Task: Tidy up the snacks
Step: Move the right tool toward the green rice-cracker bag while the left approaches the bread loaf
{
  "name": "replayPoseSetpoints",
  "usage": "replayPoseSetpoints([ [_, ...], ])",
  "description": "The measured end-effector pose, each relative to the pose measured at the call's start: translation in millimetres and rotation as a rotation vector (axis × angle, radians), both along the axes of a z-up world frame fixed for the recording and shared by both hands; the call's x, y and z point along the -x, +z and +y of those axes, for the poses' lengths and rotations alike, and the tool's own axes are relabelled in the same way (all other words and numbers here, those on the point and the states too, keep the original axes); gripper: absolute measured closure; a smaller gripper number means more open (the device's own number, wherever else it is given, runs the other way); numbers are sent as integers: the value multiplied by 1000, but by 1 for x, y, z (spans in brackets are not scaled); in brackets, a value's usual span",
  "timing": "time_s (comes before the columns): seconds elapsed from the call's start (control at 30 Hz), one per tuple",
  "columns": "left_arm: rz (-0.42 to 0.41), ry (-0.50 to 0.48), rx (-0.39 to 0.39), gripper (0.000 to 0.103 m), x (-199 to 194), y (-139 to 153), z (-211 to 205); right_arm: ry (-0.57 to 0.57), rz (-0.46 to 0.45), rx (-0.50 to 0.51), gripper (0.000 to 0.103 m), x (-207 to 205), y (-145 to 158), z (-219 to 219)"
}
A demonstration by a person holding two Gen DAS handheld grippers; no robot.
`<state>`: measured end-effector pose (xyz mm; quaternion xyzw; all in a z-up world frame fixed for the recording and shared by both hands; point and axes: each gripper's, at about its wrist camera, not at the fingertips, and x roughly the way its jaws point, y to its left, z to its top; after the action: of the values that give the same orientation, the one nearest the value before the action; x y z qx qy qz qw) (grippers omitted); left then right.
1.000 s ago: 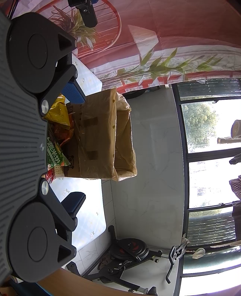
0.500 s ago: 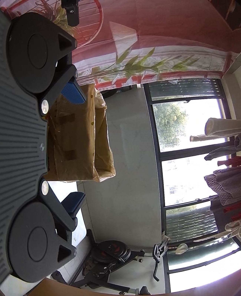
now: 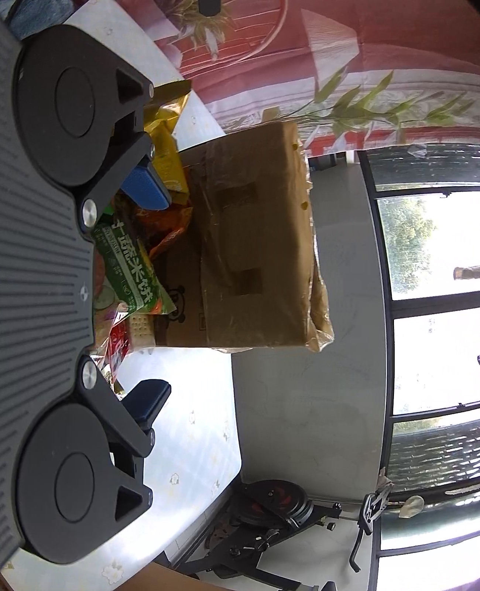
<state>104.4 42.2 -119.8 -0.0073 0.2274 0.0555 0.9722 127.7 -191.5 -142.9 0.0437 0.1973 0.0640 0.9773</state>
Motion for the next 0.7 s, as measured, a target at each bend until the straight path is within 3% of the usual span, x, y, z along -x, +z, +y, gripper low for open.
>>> replayPoseSetpoints([
  [0.4, 55, -15, 11, 1, -22, -22, 5, 203, 113, 225, 6, -33, -43, 27],
  [0.7, 73, -58, 44, 5, -32, -31, 7, 288, 117, 203, 1, -54, -55, 26],
])
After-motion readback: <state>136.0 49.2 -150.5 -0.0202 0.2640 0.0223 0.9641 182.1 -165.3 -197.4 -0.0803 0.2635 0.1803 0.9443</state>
